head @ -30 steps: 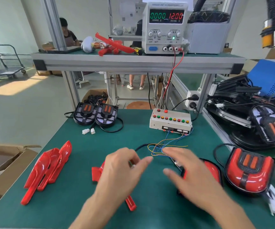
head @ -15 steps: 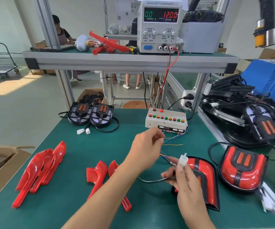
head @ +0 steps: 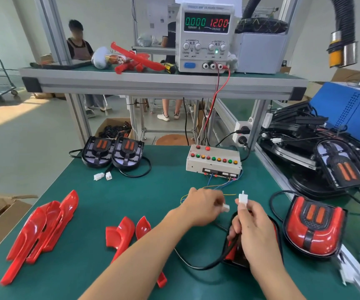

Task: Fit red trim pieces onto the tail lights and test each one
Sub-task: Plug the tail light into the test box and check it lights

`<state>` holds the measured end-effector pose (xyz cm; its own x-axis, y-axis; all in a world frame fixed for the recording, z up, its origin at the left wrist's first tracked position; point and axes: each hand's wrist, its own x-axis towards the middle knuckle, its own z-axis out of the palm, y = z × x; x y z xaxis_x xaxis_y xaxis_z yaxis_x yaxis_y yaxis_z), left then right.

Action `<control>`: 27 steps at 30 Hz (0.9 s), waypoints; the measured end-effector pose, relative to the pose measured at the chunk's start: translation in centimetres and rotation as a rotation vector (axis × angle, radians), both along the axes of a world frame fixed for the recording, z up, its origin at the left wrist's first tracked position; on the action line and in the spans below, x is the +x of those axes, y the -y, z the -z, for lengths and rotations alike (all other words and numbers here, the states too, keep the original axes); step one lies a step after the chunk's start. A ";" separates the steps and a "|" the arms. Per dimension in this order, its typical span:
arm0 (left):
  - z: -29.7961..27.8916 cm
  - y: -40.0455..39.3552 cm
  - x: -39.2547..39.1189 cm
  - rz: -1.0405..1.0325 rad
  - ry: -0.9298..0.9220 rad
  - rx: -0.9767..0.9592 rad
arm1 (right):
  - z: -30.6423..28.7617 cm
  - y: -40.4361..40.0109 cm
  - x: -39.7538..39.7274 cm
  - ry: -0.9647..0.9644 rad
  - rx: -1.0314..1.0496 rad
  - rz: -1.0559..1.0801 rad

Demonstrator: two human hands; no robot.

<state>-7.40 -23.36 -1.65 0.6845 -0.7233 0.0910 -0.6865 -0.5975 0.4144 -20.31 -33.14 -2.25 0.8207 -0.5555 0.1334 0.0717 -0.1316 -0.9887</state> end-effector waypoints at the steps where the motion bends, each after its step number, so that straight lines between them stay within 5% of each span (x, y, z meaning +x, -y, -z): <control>1: -0.6 -0.5 0.3 -0.029 -0.094 -0.098 | -0.1 0.2 0.2 -0.004 -0.053 -0.003; 3: -1.9 -1.5 1.3 -0.062 -0.278 -0.284 | -0.4 0.5 0.7 -0.016 -0.065 0.006; 6: -3.5 -3.1 2.4 -0.048 -0.469 -0.476 | -0.9 0.6 1.9 -0.027 0.228 -0.004; 9: -4.1 -4.1 3.2 -0.012 -0.523 -0.556 | -1.5 0.5 2.9 -0.021 0.437 -0.089; 12: -4.0 -4.6 3.5 -0.009 -0.534 -0.558 | -2.0 0.4 3.3 -0.017 0.428 -0.139; 20: -3.9 -4.5 3.7 0.009 -0.569 -0.557 | -2.4 0.7 3.4 -0.088 -0.638 0.102; 27: -4.3 -4.6 3.6 0.035 -0.512 -0.537 | -2.2 0.7 3.4 0.024 -0.886 0.145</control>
